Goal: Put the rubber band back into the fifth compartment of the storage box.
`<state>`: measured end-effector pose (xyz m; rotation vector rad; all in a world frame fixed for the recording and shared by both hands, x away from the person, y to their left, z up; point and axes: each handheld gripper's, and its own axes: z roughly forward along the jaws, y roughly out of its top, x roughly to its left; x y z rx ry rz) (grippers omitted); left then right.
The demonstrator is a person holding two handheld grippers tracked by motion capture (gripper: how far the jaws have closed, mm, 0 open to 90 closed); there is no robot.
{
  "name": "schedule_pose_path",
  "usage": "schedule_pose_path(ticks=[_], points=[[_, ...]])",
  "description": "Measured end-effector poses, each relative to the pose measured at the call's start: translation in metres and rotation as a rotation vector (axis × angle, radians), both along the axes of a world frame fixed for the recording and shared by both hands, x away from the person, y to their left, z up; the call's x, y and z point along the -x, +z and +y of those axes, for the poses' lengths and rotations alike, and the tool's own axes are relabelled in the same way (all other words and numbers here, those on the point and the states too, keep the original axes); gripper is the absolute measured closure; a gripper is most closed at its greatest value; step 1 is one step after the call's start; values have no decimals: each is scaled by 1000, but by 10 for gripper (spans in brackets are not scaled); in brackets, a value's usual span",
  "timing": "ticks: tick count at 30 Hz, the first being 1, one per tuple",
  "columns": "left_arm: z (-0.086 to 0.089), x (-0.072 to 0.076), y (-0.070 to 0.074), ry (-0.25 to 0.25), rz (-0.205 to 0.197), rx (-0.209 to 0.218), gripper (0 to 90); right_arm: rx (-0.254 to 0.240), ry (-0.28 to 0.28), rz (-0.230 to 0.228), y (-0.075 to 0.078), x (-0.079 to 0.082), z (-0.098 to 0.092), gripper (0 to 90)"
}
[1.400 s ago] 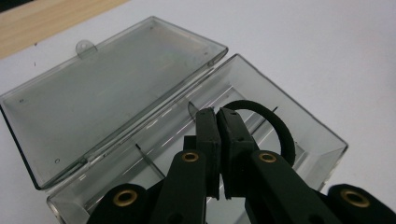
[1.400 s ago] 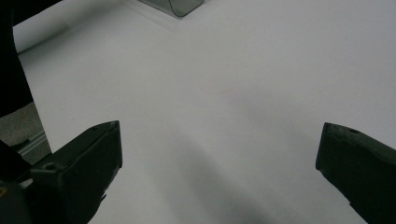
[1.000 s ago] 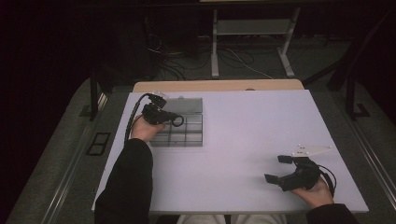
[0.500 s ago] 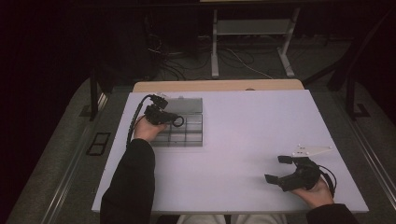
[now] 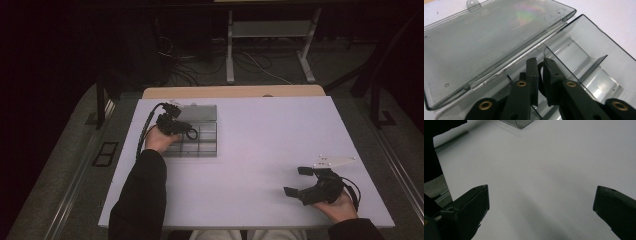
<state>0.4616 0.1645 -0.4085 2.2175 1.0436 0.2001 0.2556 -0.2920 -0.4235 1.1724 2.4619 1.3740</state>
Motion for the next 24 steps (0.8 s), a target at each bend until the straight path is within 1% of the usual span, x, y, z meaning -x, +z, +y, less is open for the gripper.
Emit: schedule_pose_path(ticks=[3,6,9,11,13,16,19,21,22,23,24], points=[[0,2,1,2,-2,20,778,0,-1,0,0,1,0,1],[0,3,4,-8,2,15,749,-2,-2,0,0,1,0,1],[0,6,7,-10,2,22,718,-4,-3,1,0,1,0,1],[1,7,11,-16,0,35,691,-3,-3,1,1,1,0,1],[3,9,14,-17,2,56,661,-2,-1,1,1,1,0,1],[5,13,19,-10,-2,72,616,-2,-2,0,1,1,0,1],[8,18,23,1,-10,110,580,-3,-4,-5,1,0,-1,1],[11,22,25,8,-15,127,558,-2,-2,-3,1,0,-1,1],[12,24,25,8,-15,138,543,-3,-2,-2,1,1,-1,1],[13,26,26,7,-13,141,527,-1,0,-2,1,1,-1,1],[14,28,26,10,-12,156,507,-1,-1,-2,1,1,-1,1]])
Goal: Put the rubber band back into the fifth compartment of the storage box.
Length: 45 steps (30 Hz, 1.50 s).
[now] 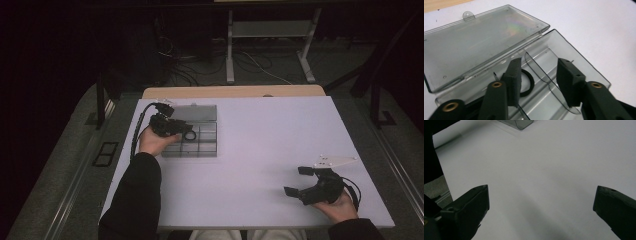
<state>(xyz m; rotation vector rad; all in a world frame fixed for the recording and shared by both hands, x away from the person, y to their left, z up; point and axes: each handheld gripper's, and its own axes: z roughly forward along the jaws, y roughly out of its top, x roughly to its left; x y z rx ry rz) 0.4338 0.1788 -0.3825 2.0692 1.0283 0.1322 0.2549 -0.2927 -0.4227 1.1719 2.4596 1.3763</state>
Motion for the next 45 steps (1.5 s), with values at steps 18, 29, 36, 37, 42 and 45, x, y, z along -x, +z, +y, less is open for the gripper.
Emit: schedule_pose_path(ticks=[18,29,36,37,42,45], points=[[16,46,17,1,-58,93,177,-1,0,0,0,0,1,1],[12,75,17,-3,-98,103,0,-1,-3,-1,0,0,0,1],[7,98,17,-13,-142,134,0,-3,-8,0,0,0,1,1],[6,101,16,-21,-149,136,0,-4,-7,1,0,0,1,1],[4,113,10,-35,-151,147,0,-4,-6,-2,0,0,1,1],[2,120,4,-55,-151,155,0,-3,-5,-1,0,0,1,1]])
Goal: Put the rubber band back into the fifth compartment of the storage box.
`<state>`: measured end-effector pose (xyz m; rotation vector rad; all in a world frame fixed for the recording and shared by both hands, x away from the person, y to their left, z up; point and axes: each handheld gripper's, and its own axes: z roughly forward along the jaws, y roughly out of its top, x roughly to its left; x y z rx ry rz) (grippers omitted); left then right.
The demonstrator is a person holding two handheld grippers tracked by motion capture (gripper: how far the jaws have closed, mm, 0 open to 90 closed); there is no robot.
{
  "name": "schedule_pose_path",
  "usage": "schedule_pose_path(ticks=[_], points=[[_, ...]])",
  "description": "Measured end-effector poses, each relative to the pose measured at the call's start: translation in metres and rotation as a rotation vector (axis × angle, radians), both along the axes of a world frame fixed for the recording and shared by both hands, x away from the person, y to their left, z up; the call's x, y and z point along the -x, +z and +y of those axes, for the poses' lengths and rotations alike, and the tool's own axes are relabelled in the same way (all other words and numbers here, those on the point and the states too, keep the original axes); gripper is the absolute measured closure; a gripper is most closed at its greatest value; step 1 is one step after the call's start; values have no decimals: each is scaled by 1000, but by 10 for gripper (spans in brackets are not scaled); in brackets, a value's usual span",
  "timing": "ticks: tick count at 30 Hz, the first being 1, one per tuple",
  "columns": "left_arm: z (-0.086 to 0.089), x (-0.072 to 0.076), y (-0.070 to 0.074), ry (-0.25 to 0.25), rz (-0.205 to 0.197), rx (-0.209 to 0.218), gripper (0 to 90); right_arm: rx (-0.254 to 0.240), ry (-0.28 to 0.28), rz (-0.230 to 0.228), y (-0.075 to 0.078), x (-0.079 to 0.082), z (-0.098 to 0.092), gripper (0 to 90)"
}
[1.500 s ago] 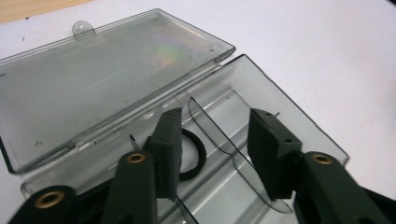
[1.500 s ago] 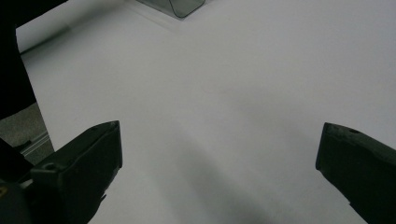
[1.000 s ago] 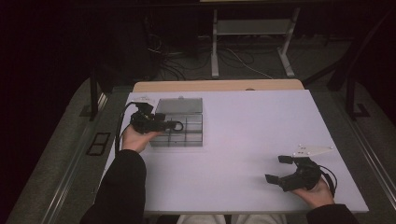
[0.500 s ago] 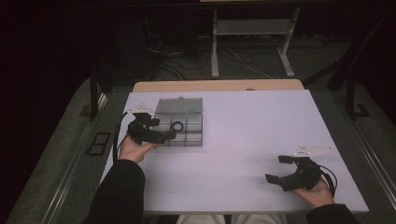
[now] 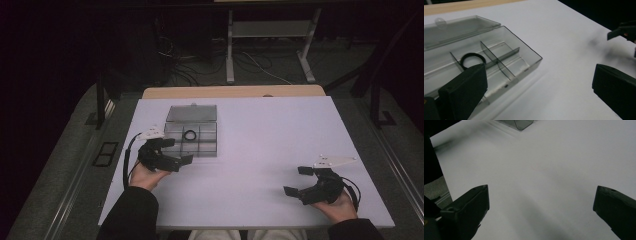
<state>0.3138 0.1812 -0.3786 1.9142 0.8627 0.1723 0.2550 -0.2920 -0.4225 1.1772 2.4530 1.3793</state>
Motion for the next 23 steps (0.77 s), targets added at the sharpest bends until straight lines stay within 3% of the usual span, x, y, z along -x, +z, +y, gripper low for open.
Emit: schedule_pose_path(ticks=[14,23], points=[[-7,28,-12,-39,-15,37,0,-2,-5,-2,0,1,0,1],[-16,38,-19,-84,-12,13,0,-8,-8,-4,1,0,-1,1]])
